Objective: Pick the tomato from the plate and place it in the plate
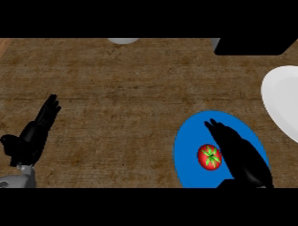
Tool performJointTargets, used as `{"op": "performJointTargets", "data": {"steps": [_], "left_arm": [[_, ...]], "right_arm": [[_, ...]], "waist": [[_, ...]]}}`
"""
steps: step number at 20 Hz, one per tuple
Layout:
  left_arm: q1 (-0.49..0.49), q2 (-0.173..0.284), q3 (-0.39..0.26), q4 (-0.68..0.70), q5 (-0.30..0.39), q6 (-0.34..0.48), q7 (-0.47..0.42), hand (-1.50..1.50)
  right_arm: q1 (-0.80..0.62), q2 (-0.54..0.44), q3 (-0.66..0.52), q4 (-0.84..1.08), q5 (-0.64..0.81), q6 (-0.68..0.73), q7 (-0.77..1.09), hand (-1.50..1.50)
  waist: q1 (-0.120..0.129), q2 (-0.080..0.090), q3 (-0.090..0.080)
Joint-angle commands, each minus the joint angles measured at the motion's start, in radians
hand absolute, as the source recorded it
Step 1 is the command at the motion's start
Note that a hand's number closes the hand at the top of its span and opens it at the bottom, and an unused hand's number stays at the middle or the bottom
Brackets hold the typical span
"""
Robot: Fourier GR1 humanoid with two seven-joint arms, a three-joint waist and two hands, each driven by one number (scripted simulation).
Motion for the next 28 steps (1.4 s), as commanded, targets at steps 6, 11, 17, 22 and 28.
{"op": "performJointTargets", "data": {"steps": [6, 11, 17, 22, 28], "left_arm": [[0.009, -0.019, 0.008, 0.011, -0.020, -0.011, -0.019, 0.00], [-0.027, -0.013, 0.033, 0.033, -0.014, -0.025, -0.006, 0.00], [0.034, -0.024, 0.056, 0.004, -0.013, 0.028, -0.022, 0.00], [0.049, -0.017, 0.065, 0.009, -0.012, 0.027, -0.026, 0.00], [0.031, -0.025, 0.060, 0.012, 0.002, 0.010, -0.034, 0.00]], "right_arm": [[-0.039, 0.017, -0.074, 0.197, -0.010, 0.033, -0.253, 1.50], [-0.035, 0.122, -0.030, 0.203, 0.076, 0.001, -0.233, 1.50], [0.160, -0.242, -0.486, 0.282, -0.130, -0.075, -0.427, 1.50], [0.190, -0.403, -0.734, 0.462, -0.213, -0.130, -0.624, 1.50], [0.222, -0.524, -0.964, 0.725, -0.366, -0.133, -1.008, 1.50]], "waist": [[0.001, 0.001, 0.000], [0.000, 0.000, 0.000], [-0.100, -0.002, 0.011], [-0.110, -0.005, 0.012], [-0.069, -0.001, 0.010]]}}
